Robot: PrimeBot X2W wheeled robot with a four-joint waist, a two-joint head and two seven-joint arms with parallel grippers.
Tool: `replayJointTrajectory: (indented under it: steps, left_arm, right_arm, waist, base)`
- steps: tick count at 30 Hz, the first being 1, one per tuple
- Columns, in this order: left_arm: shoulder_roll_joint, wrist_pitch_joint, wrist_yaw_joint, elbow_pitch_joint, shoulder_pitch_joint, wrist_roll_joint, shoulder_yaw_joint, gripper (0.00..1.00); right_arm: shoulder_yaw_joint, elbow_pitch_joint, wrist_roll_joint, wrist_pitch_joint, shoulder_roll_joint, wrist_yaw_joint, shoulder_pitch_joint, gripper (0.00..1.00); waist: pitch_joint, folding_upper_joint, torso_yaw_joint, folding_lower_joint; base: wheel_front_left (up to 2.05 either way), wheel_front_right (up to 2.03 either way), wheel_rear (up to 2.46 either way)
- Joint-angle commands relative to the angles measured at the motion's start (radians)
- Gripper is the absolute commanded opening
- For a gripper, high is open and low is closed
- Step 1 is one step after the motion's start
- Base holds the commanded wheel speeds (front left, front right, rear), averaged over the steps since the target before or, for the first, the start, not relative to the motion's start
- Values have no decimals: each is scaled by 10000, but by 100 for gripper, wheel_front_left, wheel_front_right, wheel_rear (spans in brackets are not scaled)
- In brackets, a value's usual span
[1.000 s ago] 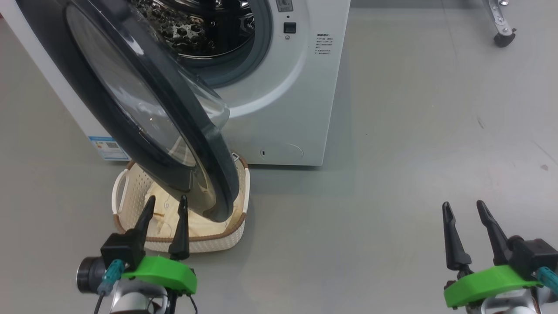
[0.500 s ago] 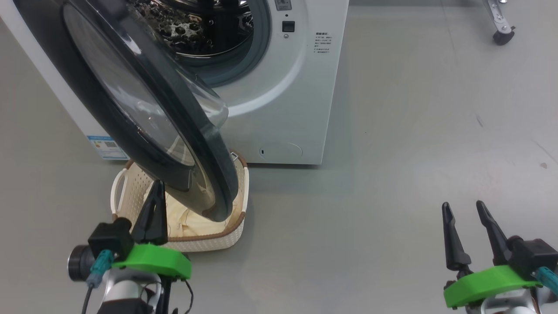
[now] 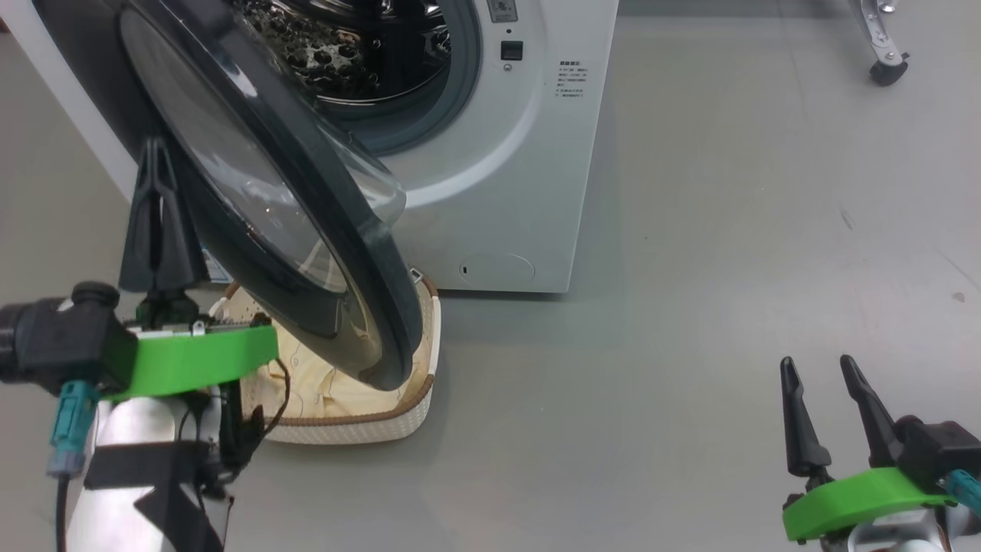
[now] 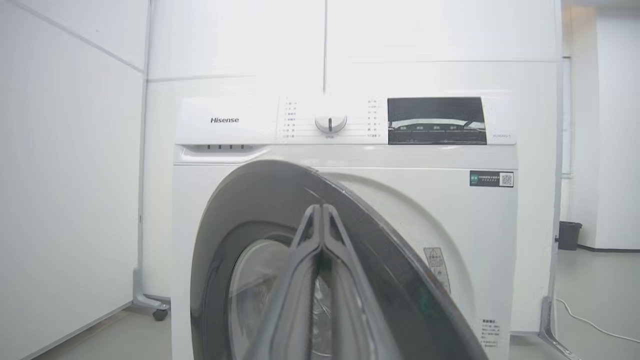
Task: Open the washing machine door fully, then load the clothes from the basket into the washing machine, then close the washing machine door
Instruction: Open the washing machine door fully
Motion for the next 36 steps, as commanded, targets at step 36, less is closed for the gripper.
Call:
replayJointTrajectory:
  steps: [36]
  left_arm:
    - [-333,675,935,1452,-2037,-4073,-5694,0]
  right_arm:
    - [537,-150,64,58,-83,-2,-456,100]
  waist:
    - [109,0,-549,0]
  base:
    - [0,0,0]
